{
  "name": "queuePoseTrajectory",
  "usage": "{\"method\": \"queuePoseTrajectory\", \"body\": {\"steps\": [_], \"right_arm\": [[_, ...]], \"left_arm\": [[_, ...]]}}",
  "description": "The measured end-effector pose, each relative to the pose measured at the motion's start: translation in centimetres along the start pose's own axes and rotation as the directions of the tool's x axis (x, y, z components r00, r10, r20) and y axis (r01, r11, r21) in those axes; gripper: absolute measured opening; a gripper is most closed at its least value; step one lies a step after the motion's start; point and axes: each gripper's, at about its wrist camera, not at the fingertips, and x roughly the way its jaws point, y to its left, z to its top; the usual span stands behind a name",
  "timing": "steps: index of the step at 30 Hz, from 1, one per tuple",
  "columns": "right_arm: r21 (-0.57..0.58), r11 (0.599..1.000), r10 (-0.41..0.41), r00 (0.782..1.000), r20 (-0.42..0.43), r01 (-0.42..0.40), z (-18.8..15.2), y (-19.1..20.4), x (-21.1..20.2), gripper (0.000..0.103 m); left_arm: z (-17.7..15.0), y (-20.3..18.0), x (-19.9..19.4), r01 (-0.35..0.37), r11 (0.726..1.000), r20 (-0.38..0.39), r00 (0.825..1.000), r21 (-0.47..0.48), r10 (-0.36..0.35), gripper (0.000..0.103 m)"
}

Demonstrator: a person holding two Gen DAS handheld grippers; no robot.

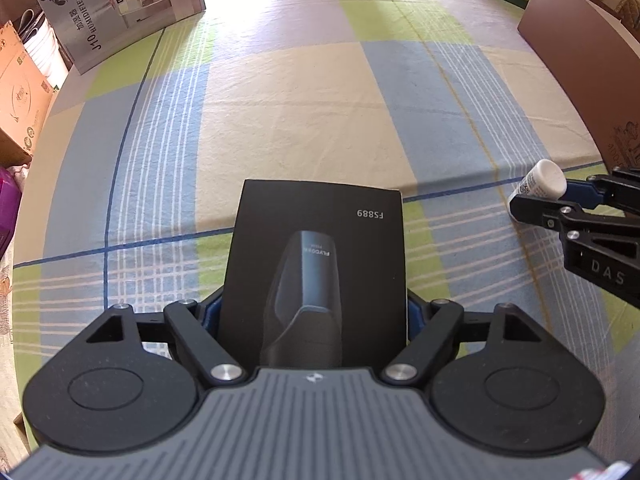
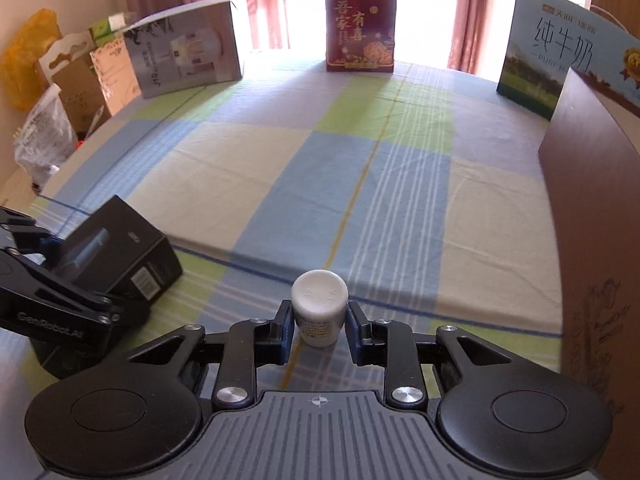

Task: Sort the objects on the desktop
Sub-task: 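Grasp the black FLYCO box with left tool while right tool grasps white bottle, then carry the black box and white bottle over the brown cardboard box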

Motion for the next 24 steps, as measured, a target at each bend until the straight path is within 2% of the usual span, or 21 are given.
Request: {"method": "queuePoseTrajectory", "body": {"steps": [6,13,24], "right_arm": [[0.044,0.998,0.044,0.999,0.006,-0.044,-0.9,-0.7,-2.3,0.024],[0.083,0.993,0.083,0.996,0.030,-0.085,-2.3,-1.8,-6.3,0.024],[0.134,0.986,0.085,0.990,0.114,-0.100,-3.7,-5.8,-13.9,0.024]], "left_arm": [[-0.4,-1.0,-0.7,0.002,1.000,0.008,1.000,0.021,-0.002,0.078],[-1.6,-2.5,-3.2,0.027,0.999,0.038,0.999,0.028,-0.028,0.077],[-1.8,-7.1,-8.2,0.086,0.995,0.114,0.989,0.048,-0.091,0.077]]}}
